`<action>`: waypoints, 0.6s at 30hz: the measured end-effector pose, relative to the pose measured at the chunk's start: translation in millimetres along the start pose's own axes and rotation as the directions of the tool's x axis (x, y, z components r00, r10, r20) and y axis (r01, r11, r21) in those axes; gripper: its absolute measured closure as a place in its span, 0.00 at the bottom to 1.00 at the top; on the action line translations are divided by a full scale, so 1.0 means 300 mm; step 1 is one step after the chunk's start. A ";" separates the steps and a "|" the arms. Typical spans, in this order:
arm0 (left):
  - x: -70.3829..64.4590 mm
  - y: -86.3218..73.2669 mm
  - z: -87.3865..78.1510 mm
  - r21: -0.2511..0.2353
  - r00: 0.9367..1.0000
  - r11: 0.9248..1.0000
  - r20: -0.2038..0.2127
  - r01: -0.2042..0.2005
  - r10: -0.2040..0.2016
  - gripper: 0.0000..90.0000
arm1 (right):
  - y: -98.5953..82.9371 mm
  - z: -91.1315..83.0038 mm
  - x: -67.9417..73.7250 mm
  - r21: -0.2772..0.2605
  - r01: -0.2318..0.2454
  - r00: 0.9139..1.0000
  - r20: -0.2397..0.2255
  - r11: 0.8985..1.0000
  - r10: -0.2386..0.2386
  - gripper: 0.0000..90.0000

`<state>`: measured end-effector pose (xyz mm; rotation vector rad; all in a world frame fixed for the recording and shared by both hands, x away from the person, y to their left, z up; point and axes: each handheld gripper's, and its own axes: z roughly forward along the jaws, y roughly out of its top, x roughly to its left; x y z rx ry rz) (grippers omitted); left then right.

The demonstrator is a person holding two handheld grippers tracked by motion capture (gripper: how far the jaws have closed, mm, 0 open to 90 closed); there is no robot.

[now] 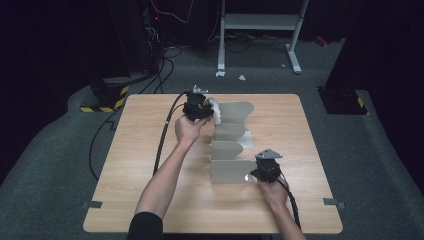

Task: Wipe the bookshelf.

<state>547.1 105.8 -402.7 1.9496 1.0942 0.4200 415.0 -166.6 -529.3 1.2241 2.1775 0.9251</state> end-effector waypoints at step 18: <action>0.014 -0.202 0.180 0.199 0.999 0.979 0.025 0.043 -0.048 0.90 | -0.001 0.000 0.001 0.000 -0.001 1.000 0.001 1.000 0.001 0.67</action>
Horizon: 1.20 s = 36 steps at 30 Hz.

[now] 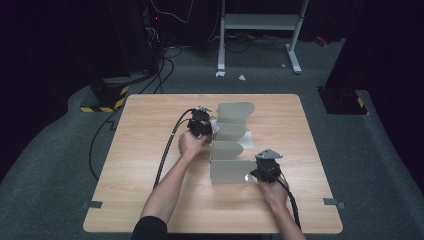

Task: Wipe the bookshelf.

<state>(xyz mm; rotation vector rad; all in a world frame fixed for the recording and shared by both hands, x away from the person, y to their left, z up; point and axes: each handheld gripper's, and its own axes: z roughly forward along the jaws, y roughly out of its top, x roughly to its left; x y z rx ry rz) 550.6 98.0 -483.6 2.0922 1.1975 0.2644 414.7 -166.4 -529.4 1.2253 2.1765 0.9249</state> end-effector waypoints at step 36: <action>-0.060 -0.207 -0.065 -0.002 0.995 0.996 0.043 -0.088 0.088 0.90 | 0.000 0.000 -0.002 0.001 -0.006 1.000 -0.001 1.000 0.006 0.66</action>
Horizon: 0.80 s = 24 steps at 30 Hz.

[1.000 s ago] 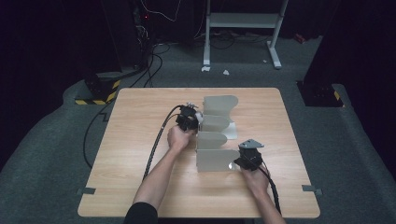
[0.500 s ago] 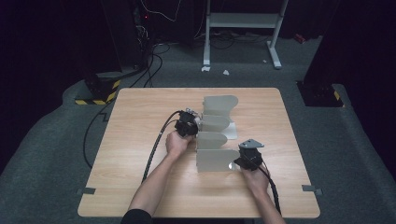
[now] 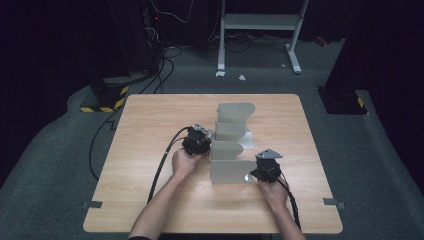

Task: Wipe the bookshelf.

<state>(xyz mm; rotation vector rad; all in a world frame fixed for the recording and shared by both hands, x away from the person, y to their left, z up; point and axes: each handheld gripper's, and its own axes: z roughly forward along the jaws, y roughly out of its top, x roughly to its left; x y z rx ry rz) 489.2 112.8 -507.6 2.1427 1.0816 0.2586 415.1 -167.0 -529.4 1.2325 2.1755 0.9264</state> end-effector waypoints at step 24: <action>-0.095 -0.180 -0.120 -0.032 0.998 0.999 0.053 -0.029 0.031 0.90 | 0.000 0.000 0.003 -0.001 0.004 1.000 0.005 1.000 -0.004 0.66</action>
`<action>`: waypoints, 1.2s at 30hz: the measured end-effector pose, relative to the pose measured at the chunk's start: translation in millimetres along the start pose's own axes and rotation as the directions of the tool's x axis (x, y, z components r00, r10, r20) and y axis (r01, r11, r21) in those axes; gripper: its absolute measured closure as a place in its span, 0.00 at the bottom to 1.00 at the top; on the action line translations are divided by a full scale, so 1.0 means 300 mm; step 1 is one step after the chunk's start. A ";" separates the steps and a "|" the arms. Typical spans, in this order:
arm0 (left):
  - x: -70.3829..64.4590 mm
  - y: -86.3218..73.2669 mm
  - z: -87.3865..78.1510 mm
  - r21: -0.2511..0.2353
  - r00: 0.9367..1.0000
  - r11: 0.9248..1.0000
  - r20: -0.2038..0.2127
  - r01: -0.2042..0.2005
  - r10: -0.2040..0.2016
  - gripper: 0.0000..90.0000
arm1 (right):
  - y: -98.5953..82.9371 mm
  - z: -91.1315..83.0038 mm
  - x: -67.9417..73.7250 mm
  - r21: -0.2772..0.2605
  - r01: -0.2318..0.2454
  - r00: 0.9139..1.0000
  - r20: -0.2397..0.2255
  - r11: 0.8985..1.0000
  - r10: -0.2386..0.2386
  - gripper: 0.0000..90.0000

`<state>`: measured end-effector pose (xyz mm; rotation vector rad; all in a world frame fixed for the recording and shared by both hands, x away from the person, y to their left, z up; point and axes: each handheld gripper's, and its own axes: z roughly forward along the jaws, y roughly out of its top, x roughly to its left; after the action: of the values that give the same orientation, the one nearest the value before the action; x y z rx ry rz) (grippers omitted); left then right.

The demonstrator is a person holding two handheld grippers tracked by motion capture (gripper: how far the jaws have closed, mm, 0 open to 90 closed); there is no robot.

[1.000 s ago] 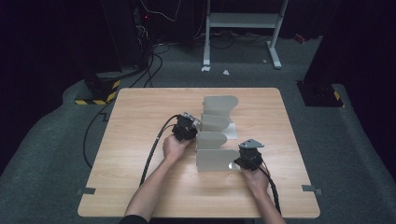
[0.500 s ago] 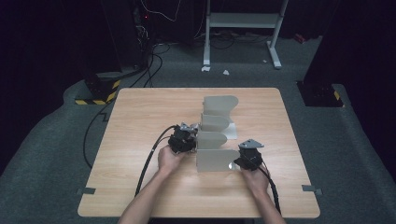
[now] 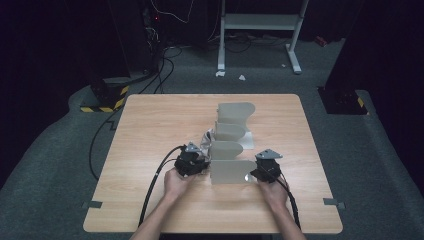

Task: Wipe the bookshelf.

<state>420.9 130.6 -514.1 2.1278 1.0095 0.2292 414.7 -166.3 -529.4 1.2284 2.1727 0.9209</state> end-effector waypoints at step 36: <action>0.210 -0.085 -0.189 -0.106 0.912 0.979 -0.358 0.175 -0.202 0.67 | 0.002 0.004 -0.014 0.005 -0.030 0.999 -0.020 1.000 0.030 0.64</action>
<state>422.8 218.1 -501.7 1.9447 1.3928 0.5762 418.0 -169.1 -529.4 1.2620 2.1787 0.9448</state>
